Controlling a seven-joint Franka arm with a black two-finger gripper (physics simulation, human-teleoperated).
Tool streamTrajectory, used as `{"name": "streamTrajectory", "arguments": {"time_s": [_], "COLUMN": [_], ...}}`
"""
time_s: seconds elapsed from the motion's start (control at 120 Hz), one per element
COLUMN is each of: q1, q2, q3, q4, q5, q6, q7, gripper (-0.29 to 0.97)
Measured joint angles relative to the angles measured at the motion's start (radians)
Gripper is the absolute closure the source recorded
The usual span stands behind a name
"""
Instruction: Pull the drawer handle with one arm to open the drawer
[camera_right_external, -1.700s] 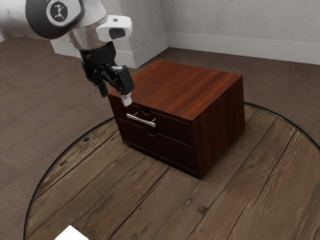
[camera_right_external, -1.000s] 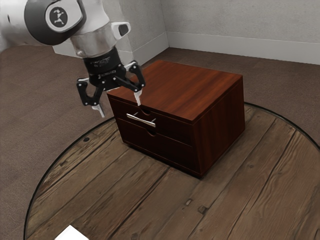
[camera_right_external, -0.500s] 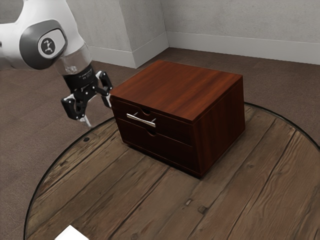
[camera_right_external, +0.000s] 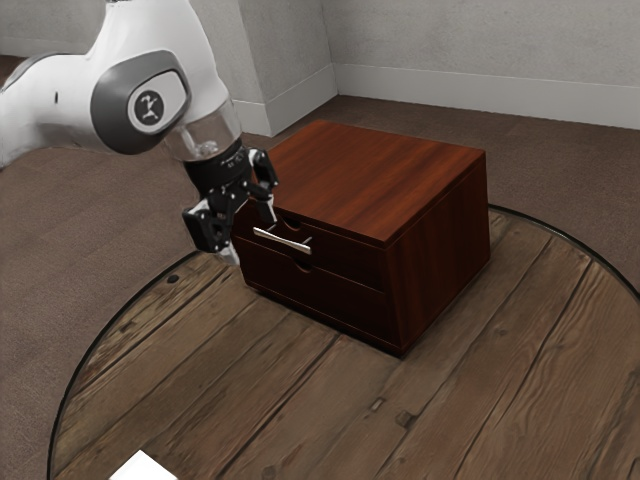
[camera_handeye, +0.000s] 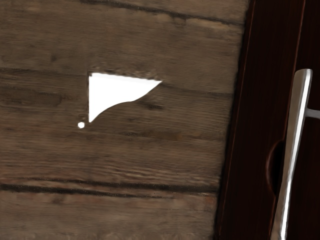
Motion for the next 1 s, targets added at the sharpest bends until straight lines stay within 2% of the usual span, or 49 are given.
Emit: {"name": "streamTrajectory", "arguments": {"time_s": [0.15, 0.5, 1.0], "q1": [-0.016, 0.064, 0.031], "q2": [-0.001, 0.006, 0.004], "q3": [0.002, 0.0, 0.001], "q4": [-0.007, -0.02, -0.105], "q5": [-0.001, 0.009, 0.036], "q6": [0.008, 0.02, 0.245], "q7": [-0.035, -0.072, -0.078], "gripper": [0.07, 0.07, 0.08]}}
